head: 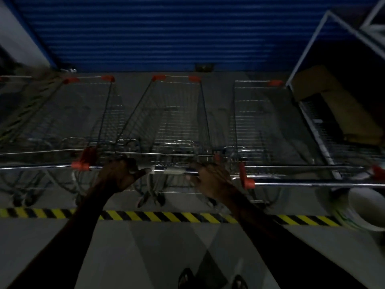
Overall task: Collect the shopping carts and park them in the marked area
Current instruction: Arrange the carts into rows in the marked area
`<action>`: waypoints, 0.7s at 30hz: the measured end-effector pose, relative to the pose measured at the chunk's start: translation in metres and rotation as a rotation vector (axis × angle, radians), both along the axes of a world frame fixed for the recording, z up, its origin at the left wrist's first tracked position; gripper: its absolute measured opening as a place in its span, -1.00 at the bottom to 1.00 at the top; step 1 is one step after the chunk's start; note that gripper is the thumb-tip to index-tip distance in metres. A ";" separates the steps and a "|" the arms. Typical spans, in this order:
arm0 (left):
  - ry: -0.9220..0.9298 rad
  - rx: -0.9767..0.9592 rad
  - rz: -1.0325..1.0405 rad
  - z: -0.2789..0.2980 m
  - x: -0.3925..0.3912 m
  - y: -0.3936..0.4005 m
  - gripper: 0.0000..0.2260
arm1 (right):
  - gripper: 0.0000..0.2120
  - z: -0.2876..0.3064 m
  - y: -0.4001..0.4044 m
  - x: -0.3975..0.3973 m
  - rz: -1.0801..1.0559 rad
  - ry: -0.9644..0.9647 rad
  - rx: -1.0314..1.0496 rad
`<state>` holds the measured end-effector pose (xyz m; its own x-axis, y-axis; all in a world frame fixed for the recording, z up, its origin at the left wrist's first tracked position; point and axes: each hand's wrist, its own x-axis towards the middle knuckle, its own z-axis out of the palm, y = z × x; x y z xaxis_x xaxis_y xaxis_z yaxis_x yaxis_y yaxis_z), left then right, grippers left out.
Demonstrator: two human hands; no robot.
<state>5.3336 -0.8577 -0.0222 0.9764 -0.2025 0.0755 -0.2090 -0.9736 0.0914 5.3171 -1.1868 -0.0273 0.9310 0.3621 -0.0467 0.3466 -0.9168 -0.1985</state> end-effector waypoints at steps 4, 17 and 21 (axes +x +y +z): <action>-0.038 0.017 -0.020 -0.016 -0.006 0.001 -0.16 | -0.46 -0.001 0.000 -0.011 -0.035 0.012 -0.018; -0.131 -0.078 -0.069 -0.004 -0.031 -0.018 -0.27 | -0.24 -0.006 -0.021 -0.022 0.000 -0.003 -0.075; -0.109 -0.057 -0.066 -0.008 -0.030 -0.016 -0.20 | -0.25 -0.007 -0.023 -0.021 0.017 -0.006 -0.086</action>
<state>5.3034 -0.8737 -0.0297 0.9463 -0.2587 0.1940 -0.2844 -0.9513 0.1190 5.2964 -1.2095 -0.0346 0.9250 0.3730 -0.0732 0.3634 -0.9242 -0.1174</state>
